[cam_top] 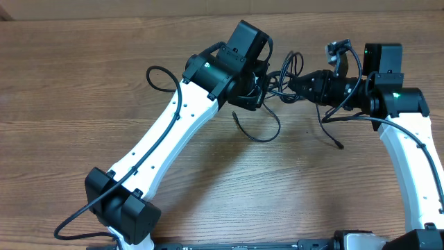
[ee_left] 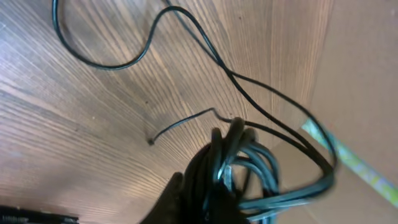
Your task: Untangle cables
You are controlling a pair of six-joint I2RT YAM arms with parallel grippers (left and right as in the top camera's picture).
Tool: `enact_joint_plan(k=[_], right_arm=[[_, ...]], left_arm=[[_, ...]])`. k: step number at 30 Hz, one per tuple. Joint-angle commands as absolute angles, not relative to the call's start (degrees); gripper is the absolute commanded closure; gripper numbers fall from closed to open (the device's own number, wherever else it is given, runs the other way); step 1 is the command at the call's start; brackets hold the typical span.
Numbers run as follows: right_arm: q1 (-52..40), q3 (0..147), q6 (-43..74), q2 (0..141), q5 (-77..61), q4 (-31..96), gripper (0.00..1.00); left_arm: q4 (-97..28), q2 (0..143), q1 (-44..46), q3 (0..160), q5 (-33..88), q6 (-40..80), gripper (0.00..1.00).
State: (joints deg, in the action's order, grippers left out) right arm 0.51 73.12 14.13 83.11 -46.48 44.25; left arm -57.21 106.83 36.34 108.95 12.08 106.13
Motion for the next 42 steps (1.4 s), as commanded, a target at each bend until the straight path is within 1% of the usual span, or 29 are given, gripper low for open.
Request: enact_joint_plan(k=[1,5,10,13,17,21,36,42], right_arm=[[0.8,74.6,14.8,83.1,-45.5,43.4,0.96],[0.8,74.6,14.5,83.1,-45.3,43.4,0.96],[0.8,74.6,14.4,83.1,-40.0,45.9,0.96],[0.8,74.6,11.4,83.1,-38.1,47.3,0.96],[0.8,74.6,11.2,83.1,-32.5,48.4,0.96],[0.8,74.6,11.0,83.1,-29.3,48.6,0.96],[0.8,74.6,10.2,83.1,-27.9,48.6,0.96],[0.8,74.6,10.2,83.1,-27.9,48.6,0.96]], left_arm=[[-58.0,105.6,36.3,109.9,11.6,103.9,0.96],[-58.0,105.6,36.3,109.9,11.6,103.5,0.96],[-58.0,105.6,36.0,109.9,11.6,103.2,0.96],[-58.0,105.6,35.7,109.9,11.6,102.5,0.96],[-58.0,105.6,34.7,109.9,12.5,98.4,0.96],[-58.0,105.6,32.9,109.9,16.4,95.4,0.96],[-56.5,105.6,25.0,109.9,34.8,77.8,0.96],[-56.5,105.6,22.6,109.9,38.8,71.4,0.96]])
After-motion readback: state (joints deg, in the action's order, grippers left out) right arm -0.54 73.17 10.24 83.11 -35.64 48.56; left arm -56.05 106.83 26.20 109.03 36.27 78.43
